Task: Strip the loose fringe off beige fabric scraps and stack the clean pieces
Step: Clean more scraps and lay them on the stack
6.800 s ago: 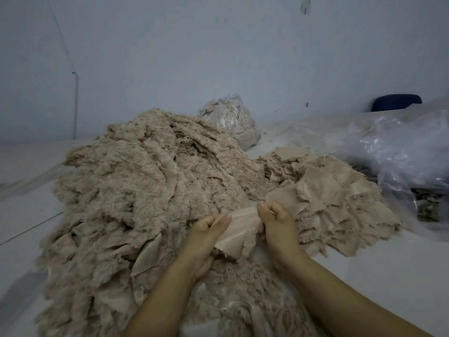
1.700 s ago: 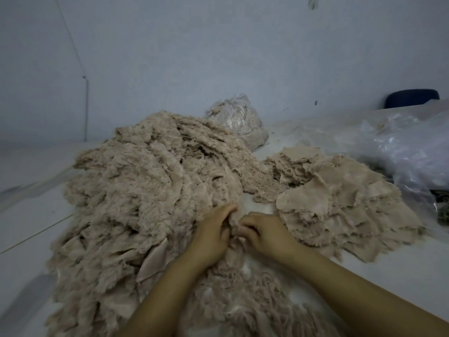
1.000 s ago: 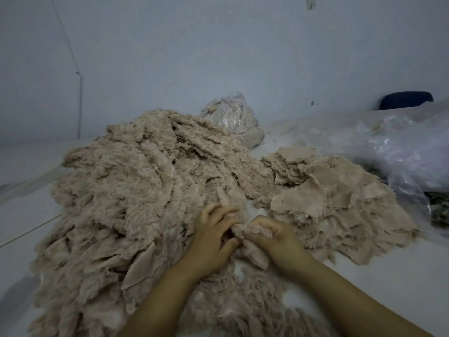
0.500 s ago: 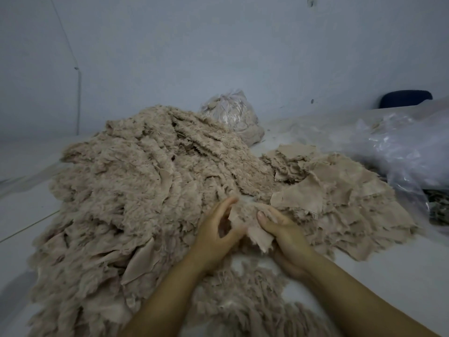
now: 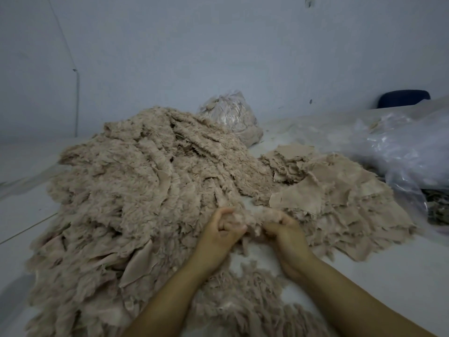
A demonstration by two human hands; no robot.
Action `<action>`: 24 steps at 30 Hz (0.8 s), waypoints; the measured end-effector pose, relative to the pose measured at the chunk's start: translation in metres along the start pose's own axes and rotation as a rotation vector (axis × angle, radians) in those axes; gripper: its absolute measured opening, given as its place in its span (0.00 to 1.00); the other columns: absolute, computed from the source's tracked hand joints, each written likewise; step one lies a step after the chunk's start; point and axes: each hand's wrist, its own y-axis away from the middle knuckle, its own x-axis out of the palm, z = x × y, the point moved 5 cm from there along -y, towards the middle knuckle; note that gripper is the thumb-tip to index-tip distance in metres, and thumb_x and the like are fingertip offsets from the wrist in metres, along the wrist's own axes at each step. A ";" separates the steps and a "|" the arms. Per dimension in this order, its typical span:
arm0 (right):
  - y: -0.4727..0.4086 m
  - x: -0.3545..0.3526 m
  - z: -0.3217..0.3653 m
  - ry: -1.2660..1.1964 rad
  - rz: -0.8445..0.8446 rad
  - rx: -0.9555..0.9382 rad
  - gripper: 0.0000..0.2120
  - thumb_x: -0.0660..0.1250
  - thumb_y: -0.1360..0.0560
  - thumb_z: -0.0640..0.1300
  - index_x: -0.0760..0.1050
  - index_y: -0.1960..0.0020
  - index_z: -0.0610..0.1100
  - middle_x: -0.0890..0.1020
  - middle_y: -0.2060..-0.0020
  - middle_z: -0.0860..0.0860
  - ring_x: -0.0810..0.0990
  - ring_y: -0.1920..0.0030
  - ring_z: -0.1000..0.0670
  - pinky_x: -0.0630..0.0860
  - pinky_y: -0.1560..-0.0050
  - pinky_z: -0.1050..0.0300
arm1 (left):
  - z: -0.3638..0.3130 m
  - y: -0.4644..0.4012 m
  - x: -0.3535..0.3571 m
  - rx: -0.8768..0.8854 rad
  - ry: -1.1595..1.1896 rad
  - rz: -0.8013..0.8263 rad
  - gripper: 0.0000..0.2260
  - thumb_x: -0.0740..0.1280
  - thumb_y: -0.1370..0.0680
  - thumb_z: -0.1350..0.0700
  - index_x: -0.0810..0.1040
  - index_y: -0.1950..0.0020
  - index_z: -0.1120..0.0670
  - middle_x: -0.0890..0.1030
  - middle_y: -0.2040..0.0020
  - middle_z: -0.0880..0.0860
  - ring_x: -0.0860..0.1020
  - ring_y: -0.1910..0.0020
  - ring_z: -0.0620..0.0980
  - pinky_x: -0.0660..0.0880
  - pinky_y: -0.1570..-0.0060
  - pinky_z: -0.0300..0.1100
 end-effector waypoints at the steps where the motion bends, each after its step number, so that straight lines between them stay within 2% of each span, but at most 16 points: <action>1: -0.002 -0.005 0.001 -0.072 -0.062 0.021 0.07 0.61 0.24 0.30 0.76 0.49 0.35 0.84 0.60 0.42 0.83 0.59 0.44 0.80 0.61 0.53 | 0.002 -0.002 -0.004 -0.004 -0.038 -0.065 0.09 0.67 0.23 0.57 0.73 0.45 0.47 0.77 0.68 0.45 0.75 0.69 0.40 0.70 0.68 0.29; 3: -0.005 -0.014 0.005 -0.209 -0.117 0.053 0.07 0.62 0.23 0.32 0.75 0.46 0.38 0.83 0.56 0.43 0.83 0.54 0.44 0.81 0.62 0.55 | 0.003 -0.002 -0.019 -0.032 -0.020 -0.217 0.07 0.65 0.22 0.56 0.76 0.44 0.50 0.78 0.64 0.46 0.75 0.68 0.42 0.71 0.69 0.30; 5: -0.005 -0.015 0.006 -0.173 -0.066 0.083 0.09 0.64 0.24 0.32 0.74 0.44 0.37 0.83 0.52 0.42 0.82 0.54 0.42 0.80 0.66 0.57 | 0.002 -0.002 -0.027 -0.005 0.027 -0.257 0.11 0.67 0.23 0.53 0.77 0.42 0.51 0.80 0.55 0.46 0.77 0.62 0.36 0.72 0.64 0.25; 7: 0.001 -0.003 0.002 -0.049 0.117 0.135 0.08 0.66 0.27 0.33 0.76 0.47 0.36 0.83 0.58 0.42 0.80 0.63 0.46 0.78 0.69 0.58 | 0.000 0.000 -0.017 0.015 -0.031 -0.083 0.25 0.71 0.30 0.45 0.72 0.34 0.45 0.76 0.46 0.43 0.76 0.51 0.33 0.73 0.60 0.24; 8: 0.005 0.005 -0.001 0.023 0.223 0.169 0.07 0.67 0.27 0.33 0.77 0.49 0.36 0.82 0.62 0.43 0.78 0.68 0.48 0.76 0.71 0.60 | -0.002 0.001 -0.007 0.019 -0.077 0.018 0.30 0.72 0.34 0.43 0.70 0.32 0.43 0.75 0.45 0.41 0.76 0.49 0.34 0.73 0.59 0.25; 9: 0.009 0.011 -0.005 0.078 0.301 0.198 0.06 0.67 0.27 0.32 0.78 0.51 0.37 0.81 0.65 0.44 0.75 0.71 0.51 0.74 0.72 0.61 | -0.001 0.002 0.001 0.032 -0.107 0.084 0.29 0.73 0.34 0.44 0.71 0.33 0.44 0.75 0.46 0.39 0.77 0.49 0.34 0.73 0.58 0.25; 10: 0.010 0.014 -0.007 0.104 0.333 0.211 0.05 0.66 0.27 0.31 0.78 0.52 0.37 0.79 0.67 0.44 0.74 0.72 0.52 0.72 0.73 0.62 | -0.002 0.001 0.005 0.048 -0.094 0.091 0.21 0.72 0.31 0.48 0.75 0.38 0.47 0.77 0.48 0.40 0.78 0.52 0.35 0.72 0.59 0.26; 11: 0.010 0.014 -0.006 0.105 0.316 0.206 0.06 0.65 0.26 0.31 0.77 0.51 0.37 0.79 0.67 0.44 0.73 0.73 0.52 0.72 0.74 0.62 | -0.003 0.000 0.003 0.053 -0.030 0.043 0.10 0.71 0.27 0.54 0.79 0.46 0.49 0.80 0.54 0.43 0.79 0.57 0.38 0.72 0.61 0.27; 12: 0.007 0.012 -0.005 0.089 0.264 0.189 0.06 0.64 0.25 0.31 0.77 0.50 0.37 0.79 0.67 0.44 0.73 0.73 0.52 0.72 0.74 0.62 | -0.005 0.000 -0.001 0.037 0.045 -0.016 0.02 0.68 0.24 0.58 0.80 0.54 0.52 0.81 0.60 0.46 0.79 0.63 0.41 0.72 0.65 0.30; 13: 0.004 0.007 -0.002 0.077 0.195 0.167 0.06 0.64 0.25 0.31 0.76 0.50 0.37 0.78 0.68 0.45 0.73 0.73 0.53 0.72 0.74 0.62 | -0.003 -0.001 -0.007 0.019 0.105 -0.072 0.06 0.66 0.23 0.60 0.79 0.59 0.54 0.80 0.66 0.47 0.76 0.68 0.43 0.71 0.68 0.33; 16: -0.001 -0.004 0.004 0.158 0.048 0.079 0.03 0.65 0.24 0.36 0.77 0.56 0.39 0.77 0.67 0.45 0.75 0.70 0.51 0.73 0.70 0.59 | -0.004 0.001 -0.013 -0.006 0.231 -0.111 0.10 0.64 0.22 0.60 0.77 0.63 0.57 0.75 0.74 0.49 0.71 0.75 0.43 0.68 0.73 0.34; 18: 0.001 0.000 0.001 0.149 0.066 0.064 0.07 0.67 0.25 0.45 0.77 0.57 0.40 0.79 0.64 0.44 0.78 0.66 0.50 0.76 0.64 0.57 | -0.006 0.003 -0.007 0.008 0.232 -0.081 0.11 0.64 0.21 0.59 0.78 0.64 0.55 0.75 0.74 0.49 0.71 0.76 0.43 0.69 0.74 0.34; 20: 0.006 0.009 -0.005 0.145 0.160 0.115 0.14 0.70 0.28 0.52 0.77 0.53 0.40 0.83 0.60 0.44 0.83 0.59 0.47 0.79 0.57 0.54 | -0.005 0.002 -0.003 -0.001 0.243 -0.070 0.10 0.64 0.22 0.56 0.79 0.62 0.57 0.75 0.74 0.51 0.70 0.75 0.46 0.68 0.75 0.35; 22: 0.010 0.014 -0.009 0.165 0.192 0.123 0.16 0.71 0.30 0.52 0.76 0.54 0.39 0.83 0.60 0.43 0.82 0.60 0.46 0.79 0.59 0.54 | -0.004 0.002 -0.001 -0.014 0.280 -0.060 0.10 0.64 0.22 0.55 0.78 0.58 0.61 0.75 0.73 0.53 0.71 0.76 0.47 0.68 0.76 0.36; 24: 0.007 0.009 -0.005 0.096 0.064 0.088 0.12 0.68 0.26 0.48 0.75 0.52 0.38 0.82 0.59 0.41 0.81 0.61 0.45 0.78 0.61 0.53 | -0.002 0.000 -0.005 -0.034 0.294 -0.116 0.10 0.64 0.22 0.55 0.79 0.58 0.60 0.77 0.73 0.51 0.73 0.76 0.46 0.70 0.76 0.35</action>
